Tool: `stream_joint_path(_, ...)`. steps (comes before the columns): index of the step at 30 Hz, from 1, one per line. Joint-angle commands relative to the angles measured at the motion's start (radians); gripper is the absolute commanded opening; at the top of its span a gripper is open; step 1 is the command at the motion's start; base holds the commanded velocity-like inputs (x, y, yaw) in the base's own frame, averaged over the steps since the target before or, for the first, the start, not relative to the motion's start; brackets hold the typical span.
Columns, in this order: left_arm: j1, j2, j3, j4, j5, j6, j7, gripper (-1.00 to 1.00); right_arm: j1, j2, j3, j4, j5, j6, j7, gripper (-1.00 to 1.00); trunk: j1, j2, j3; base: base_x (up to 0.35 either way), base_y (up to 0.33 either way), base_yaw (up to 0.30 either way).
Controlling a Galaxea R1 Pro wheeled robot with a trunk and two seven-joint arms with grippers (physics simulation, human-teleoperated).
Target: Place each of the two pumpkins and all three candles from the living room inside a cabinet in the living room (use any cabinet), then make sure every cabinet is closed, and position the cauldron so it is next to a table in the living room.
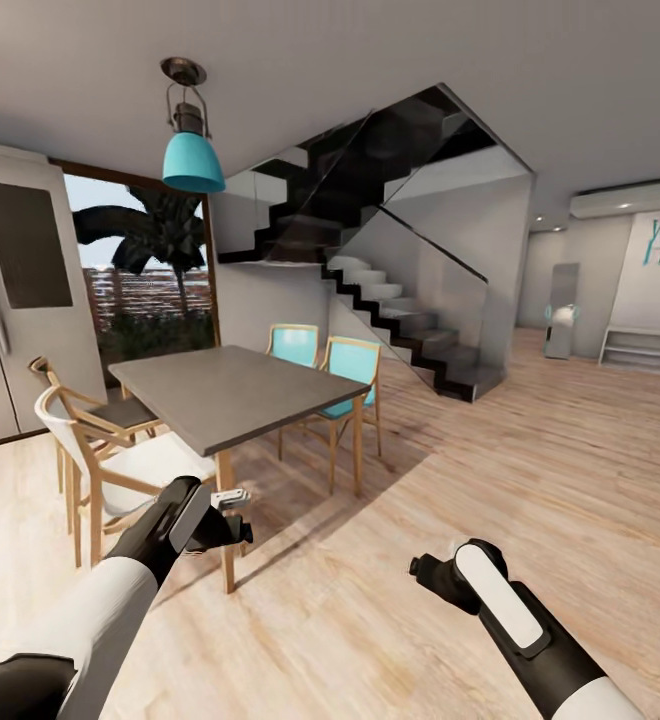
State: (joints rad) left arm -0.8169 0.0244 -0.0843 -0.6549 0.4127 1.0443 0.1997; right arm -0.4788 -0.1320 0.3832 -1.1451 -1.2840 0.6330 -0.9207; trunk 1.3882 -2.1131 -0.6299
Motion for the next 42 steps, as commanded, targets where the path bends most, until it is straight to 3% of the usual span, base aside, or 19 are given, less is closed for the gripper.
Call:
stream_joint_path(1,0.000,0.002,-0.006,-0.002,0.011,0.003,0.009,1.00,-0.001,-0.001,0.003,-0.001,-0.006,0.002,-0.007,1.00,0.000,-0.001,0.000,0.191,0.025,-0.273)
stream_joint_path(13,0.000,0.001,-0.008,-0.009,0.011,0.003,0.009,1.00,-0.001,0.000,0.003,0.001,-0.002,0.002,-0.007,1.00,0.000,-0.001,0.007,0.292,0.046,-0.232)
stream_joint_path(18,0.002,0.002,-0.058,-0.029,0.011,0.003,0.009,1.00,-0.002,-0.001,0.003,0.001,-0.001,0.002,-0.007,1.00,0.000,-0.001,0.009,0.334,0.004,-0.158)
stream_joint_path(22,0.002,0.002,-0.073,-0.034,0.011,0.003,0.009,1.00,-0.001,-0.001,0.003,0.001,-0.001,0.002,-0.007,1.00,0.000,-0.001,0.012,0.336,0.001,-0.253)
stream_joint_path(34,0.002,0.002,-0.077,-0.035,0.012,0.003,0.009,1.00,-0.001,-0.001,0.002,0.009,-0.002,0.002,-0.007,1.00,0.000,-0.001,0.020,0.318,0.000,-0.273)
stream_joint_path(42,0.001,0.001,-0.077,-0.031,0.012,0.003,0.009,1.00,-0.002,-0.002,0.001,0.016,-0.003,0.001,-0.007,1.00,0.000,-0.001,0.025,0.066,0.000,-0.276)
